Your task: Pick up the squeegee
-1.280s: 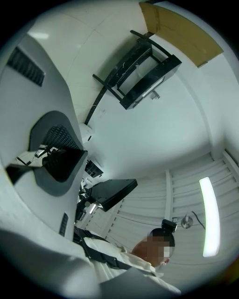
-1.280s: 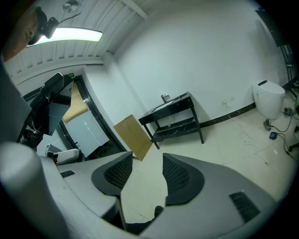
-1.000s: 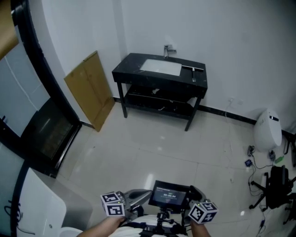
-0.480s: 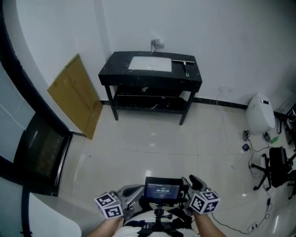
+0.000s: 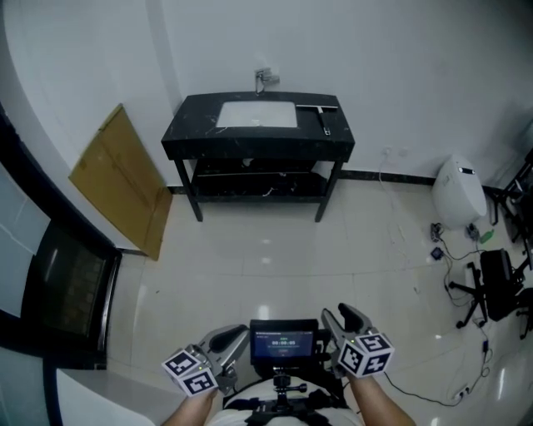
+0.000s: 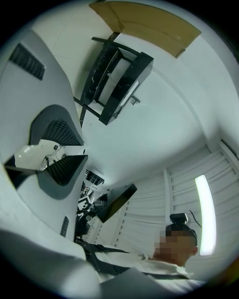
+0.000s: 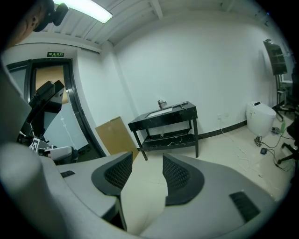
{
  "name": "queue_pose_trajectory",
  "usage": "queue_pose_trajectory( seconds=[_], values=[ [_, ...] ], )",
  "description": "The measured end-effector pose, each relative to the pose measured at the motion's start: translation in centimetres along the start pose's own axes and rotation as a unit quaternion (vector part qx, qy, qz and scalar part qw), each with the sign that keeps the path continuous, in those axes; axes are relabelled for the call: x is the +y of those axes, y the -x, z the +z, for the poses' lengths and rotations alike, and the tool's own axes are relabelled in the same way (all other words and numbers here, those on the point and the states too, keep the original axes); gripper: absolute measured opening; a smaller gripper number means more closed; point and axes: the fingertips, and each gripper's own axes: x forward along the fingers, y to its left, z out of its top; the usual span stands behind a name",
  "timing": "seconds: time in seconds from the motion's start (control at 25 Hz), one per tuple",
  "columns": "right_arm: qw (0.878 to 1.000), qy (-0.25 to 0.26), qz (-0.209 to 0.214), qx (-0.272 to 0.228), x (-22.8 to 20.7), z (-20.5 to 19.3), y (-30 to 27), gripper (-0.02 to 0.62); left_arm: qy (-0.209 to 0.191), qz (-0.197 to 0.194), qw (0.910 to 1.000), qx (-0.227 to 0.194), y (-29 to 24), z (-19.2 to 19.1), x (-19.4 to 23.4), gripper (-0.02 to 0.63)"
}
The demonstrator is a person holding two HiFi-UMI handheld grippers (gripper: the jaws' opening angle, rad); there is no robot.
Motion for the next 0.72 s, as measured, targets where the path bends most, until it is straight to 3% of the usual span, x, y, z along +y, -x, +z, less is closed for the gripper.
queue_pose_trajectory(
  seconds=[0.4, 0.72],
  values=[
    [1.000, 0.001, 0.013, 0.005, -2.2, 3.3, -8.1, 0.199, -0.003, 0.023, 0.9997, -0.006, -3.3, 4.1, 6.2, 0.057],
    [1.000, 0.011, 0.024, -0.013, -4.3, 10.9, -15.4, 0.199, -0.021, 0.039, 0.9990, -0.007, -9.1, 10.3, 11.7, 0.057]
  ],
)
